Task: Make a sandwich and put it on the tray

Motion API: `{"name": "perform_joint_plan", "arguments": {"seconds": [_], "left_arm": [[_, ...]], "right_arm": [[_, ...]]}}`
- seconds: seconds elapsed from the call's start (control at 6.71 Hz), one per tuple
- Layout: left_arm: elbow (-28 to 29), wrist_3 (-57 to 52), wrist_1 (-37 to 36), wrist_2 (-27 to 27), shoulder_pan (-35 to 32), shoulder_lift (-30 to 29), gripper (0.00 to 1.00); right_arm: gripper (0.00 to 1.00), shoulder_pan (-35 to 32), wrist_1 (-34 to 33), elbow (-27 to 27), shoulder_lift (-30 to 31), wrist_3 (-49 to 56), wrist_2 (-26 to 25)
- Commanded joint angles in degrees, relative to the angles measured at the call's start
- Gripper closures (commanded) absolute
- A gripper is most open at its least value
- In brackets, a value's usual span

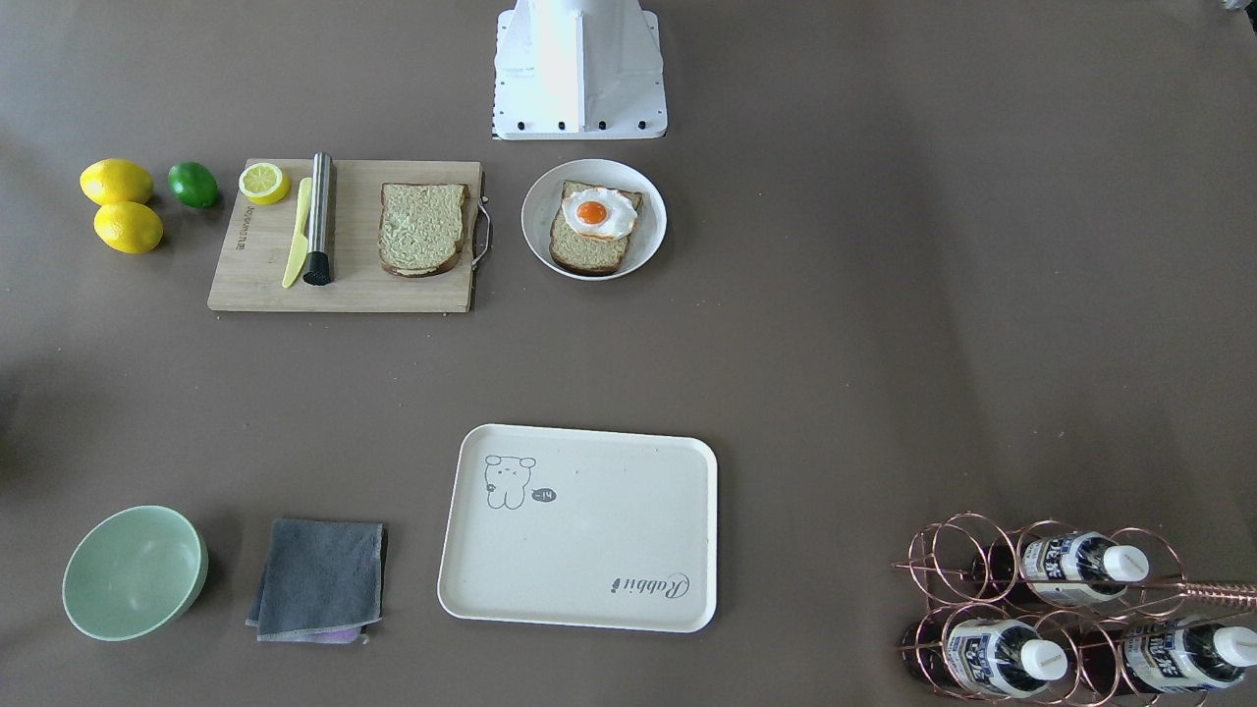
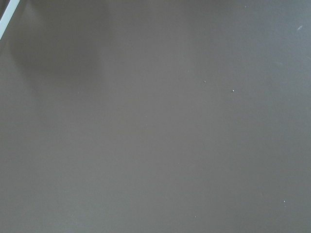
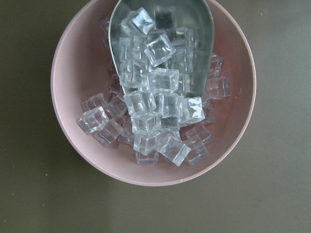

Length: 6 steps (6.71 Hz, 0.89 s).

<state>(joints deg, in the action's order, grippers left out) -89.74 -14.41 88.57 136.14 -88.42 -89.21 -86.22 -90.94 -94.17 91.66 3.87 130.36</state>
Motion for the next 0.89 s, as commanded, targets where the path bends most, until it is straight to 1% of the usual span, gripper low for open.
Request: {"name": "perform_joint_plan", "arguments": {"seconds": [0.0,0.74], "left_arm": [[-0.09,0.00,0.02,0.09,0.00,0.00,0.02],[-0.35,0.09,0.02,0.09,0.00,-0.97,0.02]], "right_arm": [[0.00,0.00,0.07,0.04,0.10,0.00,-0.02],[0.00,0.00,0.24,-0.84,-0.51,0.00,0.16]]}}
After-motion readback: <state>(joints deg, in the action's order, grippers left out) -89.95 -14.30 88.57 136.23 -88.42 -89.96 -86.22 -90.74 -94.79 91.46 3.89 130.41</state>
